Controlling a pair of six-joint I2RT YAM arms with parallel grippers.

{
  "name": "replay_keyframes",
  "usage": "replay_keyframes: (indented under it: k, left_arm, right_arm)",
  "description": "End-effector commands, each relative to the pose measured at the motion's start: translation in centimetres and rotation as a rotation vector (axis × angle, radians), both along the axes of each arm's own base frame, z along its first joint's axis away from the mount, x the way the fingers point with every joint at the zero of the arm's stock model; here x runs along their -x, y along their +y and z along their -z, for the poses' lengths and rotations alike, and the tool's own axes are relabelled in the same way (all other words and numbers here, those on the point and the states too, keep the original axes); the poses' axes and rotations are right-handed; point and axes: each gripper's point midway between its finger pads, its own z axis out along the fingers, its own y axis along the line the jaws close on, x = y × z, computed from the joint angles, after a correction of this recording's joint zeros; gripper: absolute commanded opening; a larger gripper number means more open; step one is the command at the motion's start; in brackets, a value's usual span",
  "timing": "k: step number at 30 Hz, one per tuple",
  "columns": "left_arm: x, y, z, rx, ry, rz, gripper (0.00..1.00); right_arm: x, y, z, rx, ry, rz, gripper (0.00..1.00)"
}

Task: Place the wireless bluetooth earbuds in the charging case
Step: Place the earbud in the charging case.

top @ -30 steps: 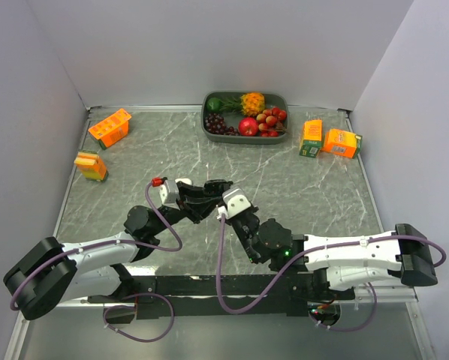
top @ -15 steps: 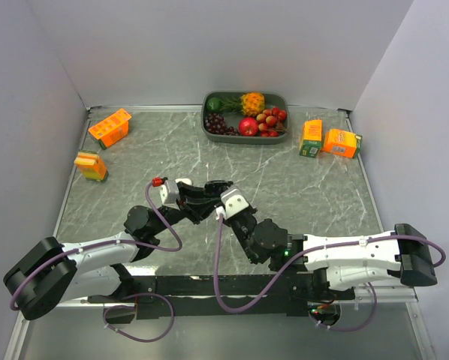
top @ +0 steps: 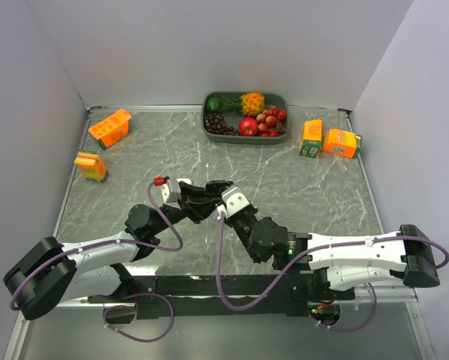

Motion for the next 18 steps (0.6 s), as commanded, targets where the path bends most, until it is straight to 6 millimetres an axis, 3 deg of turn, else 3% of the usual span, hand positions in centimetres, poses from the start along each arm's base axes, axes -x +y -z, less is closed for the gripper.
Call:
replay_keyframes:
  k: [1,11,18]
  left_arm:
    - [0.13,0.54,-4.73,0.104,-0.115,-0.017,0.01]
    - [-0.06,0.56,-4.69,0.101,-0.116,-0.025,0.01]
    - [0.00,0.55,-4.66,0.101,-0.116,-0.024,0.01]
  right_arm:
    - [0.90,0.63,-0.79,-0.021,0.035,-0.079,0.00]
    - [1.17,0.36,-1.25,-0.028,0.048,-0.097,0.00]
    - [1.26,0.45,-1.15,-0.026,0.058,-0.103,0.07]
